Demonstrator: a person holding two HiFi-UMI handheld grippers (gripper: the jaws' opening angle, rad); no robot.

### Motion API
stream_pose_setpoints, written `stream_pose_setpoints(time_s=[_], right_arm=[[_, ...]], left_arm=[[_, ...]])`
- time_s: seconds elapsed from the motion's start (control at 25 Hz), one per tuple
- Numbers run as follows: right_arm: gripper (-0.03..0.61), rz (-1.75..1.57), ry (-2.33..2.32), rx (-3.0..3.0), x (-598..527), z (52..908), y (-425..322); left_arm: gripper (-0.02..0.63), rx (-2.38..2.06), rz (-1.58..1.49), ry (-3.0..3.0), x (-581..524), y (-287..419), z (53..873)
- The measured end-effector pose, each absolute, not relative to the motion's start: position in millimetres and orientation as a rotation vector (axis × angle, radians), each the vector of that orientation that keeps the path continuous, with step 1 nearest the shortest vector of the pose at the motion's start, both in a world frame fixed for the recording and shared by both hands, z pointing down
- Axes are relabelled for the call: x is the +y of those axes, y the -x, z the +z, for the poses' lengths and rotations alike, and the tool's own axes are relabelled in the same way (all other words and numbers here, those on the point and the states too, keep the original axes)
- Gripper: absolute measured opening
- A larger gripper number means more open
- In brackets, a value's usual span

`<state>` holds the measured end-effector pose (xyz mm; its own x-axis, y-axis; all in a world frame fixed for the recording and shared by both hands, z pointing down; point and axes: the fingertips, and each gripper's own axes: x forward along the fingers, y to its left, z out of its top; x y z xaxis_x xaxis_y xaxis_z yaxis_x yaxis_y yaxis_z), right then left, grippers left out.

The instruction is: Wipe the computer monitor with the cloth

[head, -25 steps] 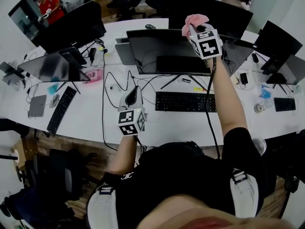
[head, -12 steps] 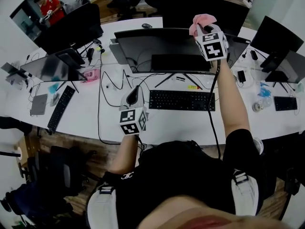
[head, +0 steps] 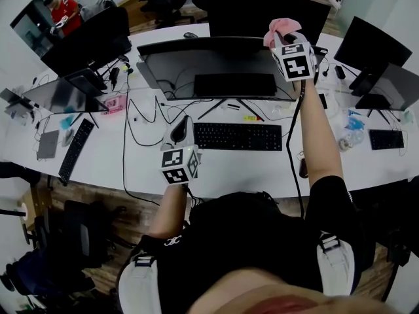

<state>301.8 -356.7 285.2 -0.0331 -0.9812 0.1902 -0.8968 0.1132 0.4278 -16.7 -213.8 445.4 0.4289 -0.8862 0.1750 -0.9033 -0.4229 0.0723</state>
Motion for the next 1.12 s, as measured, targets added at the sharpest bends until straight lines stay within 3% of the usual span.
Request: stream_pose_setpoints(time_s=[0.68,1.12], right_arm=[[0.014,-0.24,-1.924,-1.93,-321,287,-433],[0.014,-0.216,-1.992,-1.934,-310,286,-469]], left_arm=[[0.051,-1.499,0.189,-2.578,-203,-86,458],[0.051,-1.49,0.214,-2.588,-198,-102,461]])
